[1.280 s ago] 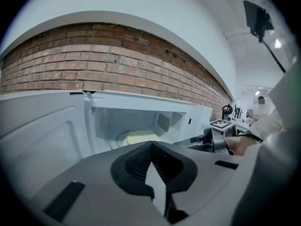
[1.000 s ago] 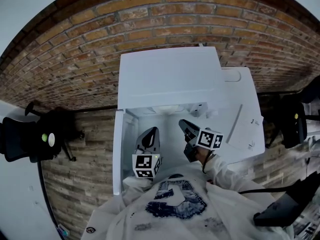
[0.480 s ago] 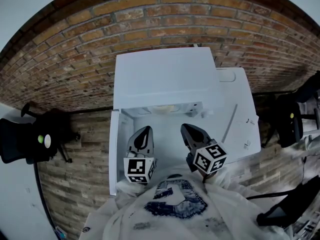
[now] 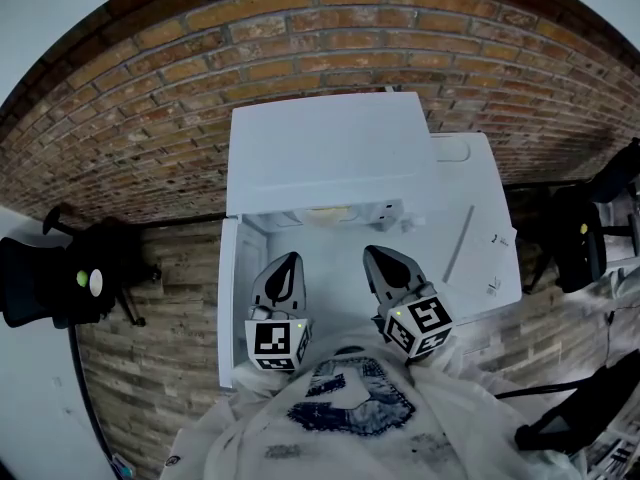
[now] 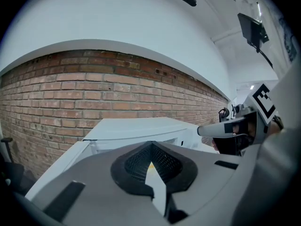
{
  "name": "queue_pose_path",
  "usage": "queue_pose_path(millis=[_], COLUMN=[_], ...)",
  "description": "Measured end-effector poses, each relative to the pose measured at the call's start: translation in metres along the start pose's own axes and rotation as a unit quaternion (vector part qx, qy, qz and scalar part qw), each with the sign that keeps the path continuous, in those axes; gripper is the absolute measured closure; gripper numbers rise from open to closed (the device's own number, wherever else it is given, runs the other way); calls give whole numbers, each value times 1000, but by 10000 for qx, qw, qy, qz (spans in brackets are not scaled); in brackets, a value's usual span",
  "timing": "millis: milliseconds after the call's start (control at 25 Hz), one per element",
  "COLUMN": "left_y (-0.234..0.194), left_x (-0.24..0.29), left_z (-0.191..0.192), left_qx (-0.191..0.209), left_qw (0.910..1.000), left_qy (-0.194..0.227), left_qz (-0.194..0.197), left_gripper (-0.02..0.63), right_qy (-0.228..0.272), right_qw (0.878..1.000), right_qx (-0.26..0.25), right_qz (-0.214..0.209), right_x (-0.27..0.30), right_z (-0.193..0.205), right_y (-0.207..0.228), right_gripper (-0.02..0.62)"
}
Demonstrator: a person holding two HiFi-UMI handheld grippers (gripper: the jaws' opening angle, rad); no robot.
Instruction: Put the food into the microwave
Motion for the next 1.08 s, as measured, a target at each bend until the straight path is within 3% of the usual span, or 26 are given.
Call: queue_pose_path(millis=[1080], left_y=[3], left_x=[-3], left_z=[-2], left_qx=[-23], left_qw=[10000], left_qy=[47], left_qz=[-52], left_gripper=[598], right_qy=[-84], right_qw=[9999], right_qx=[-92], right_qz=[19], right_x=[3], right_z=[2], right_y=[-3], right_gripper=[581])
Point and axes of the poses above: the fingertips, and each gripper's own axes: x forward along the fingers, y to its right, z out of its underside, the point moved 7 cm from there along -x, backward along the fingers, and after that the axes turned 13 degrees about -y, right-handed, at the moved point
